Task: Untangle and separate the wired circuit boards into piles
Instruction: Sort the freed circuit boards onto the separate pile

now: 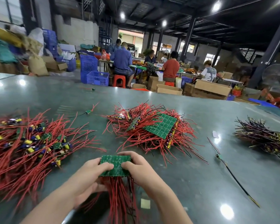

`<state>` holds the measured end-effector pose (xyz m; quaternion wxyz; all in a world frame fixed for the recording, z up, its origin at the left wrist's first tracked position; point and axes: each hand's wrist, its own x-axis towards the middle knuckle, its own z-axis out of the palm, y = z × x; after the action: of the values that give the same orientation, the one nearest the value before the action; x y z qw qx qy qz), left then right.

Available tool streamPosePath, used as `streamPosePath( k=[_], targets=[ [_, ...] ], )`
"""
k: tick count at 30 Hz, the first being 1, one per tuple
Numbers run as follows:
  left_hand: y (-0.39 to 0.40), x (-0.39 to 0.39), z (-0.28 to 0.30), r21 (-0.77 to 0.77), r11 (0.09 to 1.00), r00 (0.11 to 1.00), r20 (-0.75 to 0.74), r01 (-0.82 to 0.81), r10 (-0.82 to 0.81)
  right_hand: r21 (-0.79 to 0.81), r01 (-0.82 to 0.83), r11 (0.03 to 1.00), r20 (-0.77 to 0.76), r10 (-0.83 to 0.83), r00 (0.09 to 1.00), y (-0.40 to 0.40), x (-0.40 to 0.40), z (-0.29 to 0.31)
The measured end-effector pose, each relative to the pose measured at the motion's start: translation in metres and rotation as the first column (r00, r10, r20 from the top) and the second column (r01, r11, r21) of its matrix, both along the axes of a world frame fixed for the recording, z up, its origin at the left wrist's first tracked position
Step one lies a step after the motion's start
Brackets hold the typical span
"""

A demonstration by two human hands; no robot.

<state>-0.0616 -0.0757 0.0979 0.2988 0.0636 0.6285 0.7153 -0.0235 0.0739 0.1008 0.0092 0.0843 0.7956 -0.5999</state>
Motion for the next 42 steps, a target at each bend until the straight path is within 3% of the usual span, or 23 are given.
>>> streamPosePath(
  k=[14,24,35,42],
  targets=[
    [-0.007,0.012,-0.004,0.091,0.985,0.984,-0.084,-0.147,0.155,0.065,-0.045,0.997,-0.125,0.053,0.991,-0.009,0.004,-0.003],
    [0.004,0.022,-0.015,0.092,0.918,0.890,-0.225,-0.385,0.396,0.209,0.064,0.976,-0.266,-0.006,0.964,-0.021,0.003,-0.009],
    [0.011,0.021,-0.022,0.037,0.880,0.800,-0.400,-0.474,0.447,0.310,0.179,0.934,-0.268,-0.095,0.959,-0.036,0.003,-0.015],
    [0.007,0.015,-0.018,0.007,0.923,0.887,-0.274,-0.385,0.372,0.202,0.145,0.969,-0.169,-0.111,0.979,-0.020,0.001,-0.005]
  ],
)
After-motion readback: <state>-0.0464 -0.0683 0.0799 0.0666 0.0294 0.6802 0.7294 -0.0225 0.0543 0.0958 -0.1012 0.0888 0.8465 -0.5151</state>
